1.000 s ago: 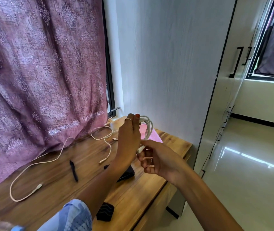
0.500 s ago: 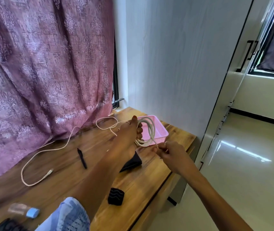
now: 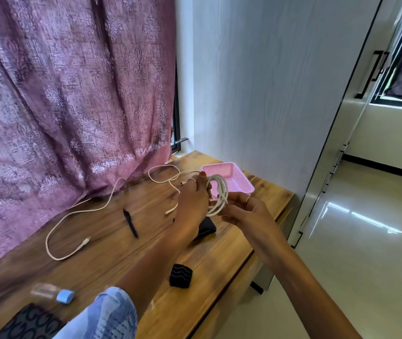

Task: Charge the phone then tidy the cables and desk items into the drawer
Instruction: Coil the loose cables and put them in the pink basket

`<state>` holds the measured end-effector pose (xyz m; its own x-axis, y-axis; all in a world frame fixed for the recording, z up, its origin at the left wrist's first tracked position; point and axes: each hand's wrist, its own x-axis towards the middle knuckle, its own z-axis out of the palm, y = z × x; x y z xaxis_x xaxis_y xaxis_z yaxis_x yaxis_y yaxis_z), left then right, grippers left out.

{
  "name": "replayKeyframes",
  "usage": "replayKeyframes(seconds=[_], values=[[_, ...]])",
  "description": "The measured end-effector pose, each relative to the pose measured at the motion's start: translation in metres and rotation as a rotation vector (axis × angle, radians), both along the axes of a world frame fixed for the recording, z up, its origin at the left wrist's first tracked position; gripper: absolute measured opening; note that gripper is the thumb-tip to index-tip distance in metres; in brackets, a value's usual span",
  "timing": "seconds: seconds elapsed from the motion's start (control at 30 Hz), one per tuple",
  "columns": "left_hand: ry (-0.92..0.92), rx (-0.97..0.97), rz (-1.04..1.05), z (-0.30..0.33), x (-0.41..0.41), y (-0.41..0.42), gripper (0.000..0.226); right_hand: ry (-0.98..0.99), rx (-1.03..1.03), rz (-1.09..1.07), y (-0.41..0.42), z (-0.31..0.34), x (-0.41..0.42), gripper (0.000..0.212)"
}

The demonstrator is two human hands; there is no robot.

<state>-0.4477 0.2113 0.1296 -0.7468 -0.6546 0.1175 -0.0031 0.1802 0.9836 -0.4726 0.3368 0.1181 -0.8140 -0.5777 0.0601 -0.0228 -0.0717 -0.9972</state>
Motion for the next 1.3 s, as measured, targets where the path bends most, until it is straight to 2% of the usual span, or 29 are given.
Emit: replayKeyframes(seconds=[0.13, 0.27, 0.33, 0.47, 0.6, 0.77, 0.83, 1.03, 1.13, 1.3], values=[[0.073, -0.108, 0.004, 0.002, 0.000, 0.001, 0.039, 0.009, -0.090, -0.085, 0.000, 0.002, 0.006, 0.017], [0.129, -0.324, 0.021, 0.009, 0.003, 0.007, 0.035, -0.013, -0.195, -0.020, 0.004, 0.005, 0.007, 0.013], [0.171, -0.407, 0.031, 0.009, 0.002, 0.008, 0.031, 0.016, -0.200, -0.005, 0.005, 0.007, 0.008, 0.015], [0.219, -0.499, -0.010, 0.005, 0.000, 0.009, 0.038, 0.128, -0.127, -0.144, 0.001, 0.014, 0.015, 0.029], [0.250, -0.485, -0.044, 0.006, -0.001, 0.011, 0.036, 0.195, -0.179, -0.225, -0.003, 0.014, 0.018, 0.020], [0.285, -0.387, -0.046, 0.008, -0.001, 0.016, 0.038, 0.230, -0.242, -0.230, -0.004, 0.013, 0.021, 0.023], [0.271, -0.365, -0.052, 0.010, 0.000, 0.016, 0.038, 0.242, -0.230, -0.222, -0.005, 0.011, 0.021, 0.025], [0.221, -0.367, -0.042, 0.012, 0.001, 0.008, 0.032, 0.299, -0.116, -0.326, -0.013, 0.011, 0.021, 0.012], [0.256, -0.393, -0.021, 0.011, 0.000, 0.001, 0.031, 0.277, -0.050, -0.362, -0.017, 0.015, 0.020, 0.014], [0.314, -0.361, -0.025, 0.011, 0.000, -0.006, 0.031, 0.185, -0.140, -0.363, -0.027, 0.018, 0.023, 0.018]])
